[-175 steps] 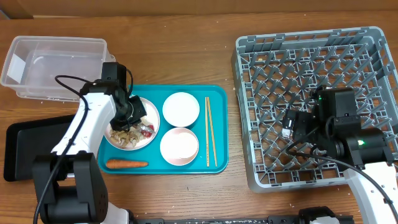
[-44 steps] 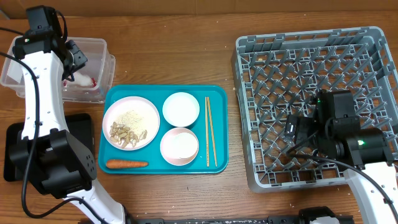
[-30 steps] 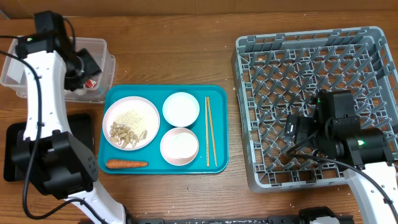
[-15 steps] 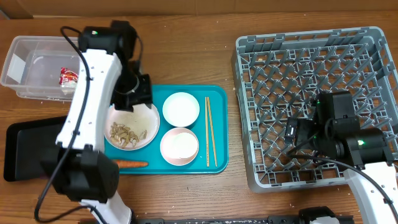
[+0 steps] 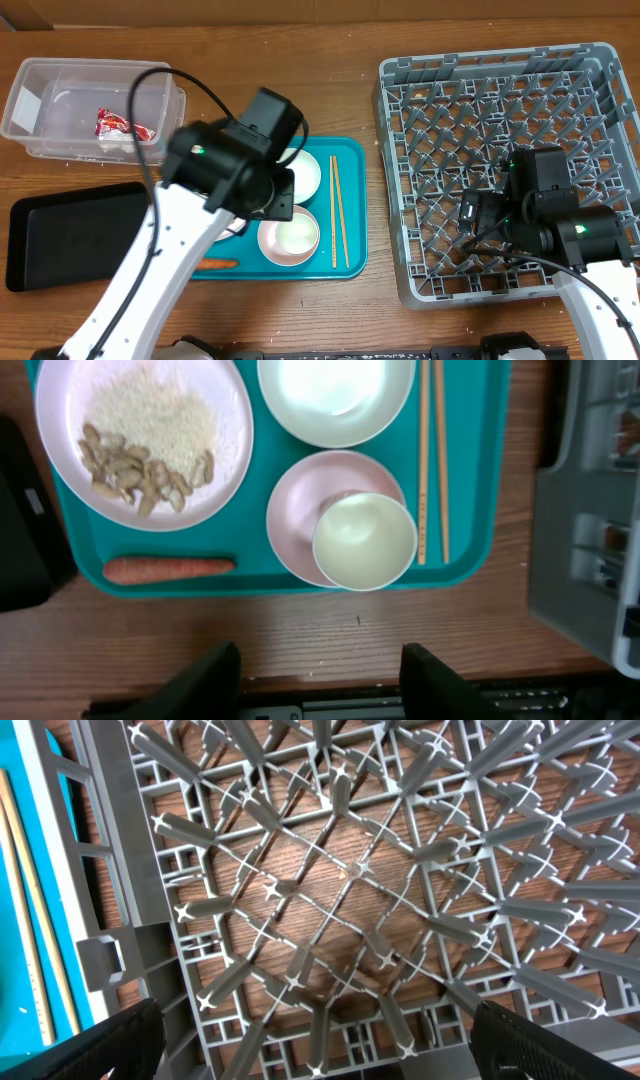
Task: Sort waste into correct bins and load items into the dishwasher
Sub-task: 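Grasp the white bowl with the left gripper and lift it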
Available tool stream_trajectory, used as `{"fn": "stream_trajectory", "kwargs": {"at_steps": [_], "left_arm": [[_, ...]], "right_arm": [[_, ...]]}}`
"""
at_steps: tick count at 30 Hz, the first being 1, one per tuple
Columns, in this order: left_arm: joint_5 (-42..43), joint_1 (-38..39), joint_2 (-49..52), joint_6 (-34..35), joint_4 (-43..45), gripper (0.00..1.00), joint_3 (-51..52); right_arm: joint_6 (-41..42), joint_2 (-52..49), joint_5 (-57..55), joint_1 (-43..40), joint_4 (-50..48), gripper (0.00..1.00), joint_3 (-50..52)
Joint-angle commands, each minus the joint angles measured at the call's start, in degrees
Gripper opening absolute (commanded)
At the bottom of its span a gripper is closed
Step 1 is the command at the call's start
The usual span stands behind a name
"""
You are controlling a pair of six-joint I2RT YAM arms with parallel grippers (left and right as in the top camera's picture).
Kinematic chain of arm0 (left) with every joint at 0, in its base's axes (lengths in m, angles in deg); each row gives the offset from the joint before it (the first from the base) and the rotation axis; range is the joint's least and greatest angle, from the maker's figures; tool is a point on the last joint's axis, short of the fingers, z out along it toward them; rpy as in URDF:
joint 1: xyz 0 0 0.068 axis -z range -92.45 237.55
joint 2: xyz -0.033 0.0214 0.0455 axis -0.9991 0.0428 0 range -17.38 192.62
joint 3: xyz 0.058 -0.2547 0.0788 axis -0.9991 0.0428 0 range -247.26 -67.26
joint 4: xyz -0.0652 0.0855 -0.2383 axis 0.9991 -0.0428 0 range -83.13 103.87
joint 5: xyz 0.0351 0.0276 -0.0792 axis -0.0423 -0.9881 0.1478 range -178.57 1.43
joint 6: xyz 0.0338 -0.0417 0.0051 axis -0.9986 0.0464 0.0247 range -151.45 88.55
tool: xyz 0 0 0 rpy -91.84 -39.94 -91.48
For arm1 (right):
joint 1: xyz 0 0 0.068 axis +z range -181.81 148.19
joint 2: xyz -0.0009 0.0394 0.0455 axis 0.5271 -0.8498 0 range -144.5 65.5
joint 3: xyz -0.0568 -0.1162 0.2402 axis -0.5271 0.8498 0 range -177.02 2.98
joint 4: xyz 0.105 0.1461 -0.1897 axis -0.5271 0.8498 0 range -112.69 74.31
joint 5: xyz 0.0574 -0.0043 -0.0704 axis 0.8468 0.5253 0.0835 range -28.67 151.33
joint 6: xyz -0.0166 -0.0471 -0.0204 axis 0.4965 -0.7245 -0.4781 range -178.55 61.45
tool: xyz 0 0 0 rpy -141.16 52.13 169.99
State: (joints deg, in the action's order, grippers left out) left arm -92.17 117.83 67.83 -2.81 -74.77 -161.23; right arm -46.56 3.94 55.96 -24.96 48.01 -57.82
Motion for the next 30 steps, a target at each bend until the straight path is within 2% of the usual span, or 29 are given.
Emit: {"fn": "stream_trajectory", "kwargs": {"at_steps": [1, 8, 17, 19, 23, 24, 30], "left_arm": [[-1.2, 0.0, 1.7, 2.7, 3.6, 0.54, 7.4], [3.9, -0.7, 2.4, 0.2, 18.3, 0.54, 21.8], [4.8, -0.7, 4.0, 0.2, 28.0, 0.47, 33.0], [4.9, -0.7, 4.5, 0.2, 28.9, 0.42, 33.9], [4.7, -1.0, 5.0, 0.1, 29.5, 0.08, 33.9], [4.7, -1.3, 5.0, 0.1, 29.4, 0.04, 33.8], [4.8, -6.9, 5.0, -1.4, 25.6, 0.04, 29.5]], "right_arm": [[0.0, 0.1, -0.6, 0.2, -0.3, 1.0, -1.7], [0.1, 0.1, -0.6, 0.2, -0.2, 1.0, -1.7], [0.1, 0.1, -0.6, 0.2, 0.1, 1.0, -1.7], [0.1, 0.1, -0.6, 0.2, 0.1, 1.0, -1.7], [0.1, 0.1, -0.6, 0.2, 0.2, 1.0, -1.7], [0.1, 0.1, -0.6, 0.2, 0.1, 1.0, -1.7], [0.0, 0.1, -0.6, 0.2, 0.1, 1.0, -1.7]]}}
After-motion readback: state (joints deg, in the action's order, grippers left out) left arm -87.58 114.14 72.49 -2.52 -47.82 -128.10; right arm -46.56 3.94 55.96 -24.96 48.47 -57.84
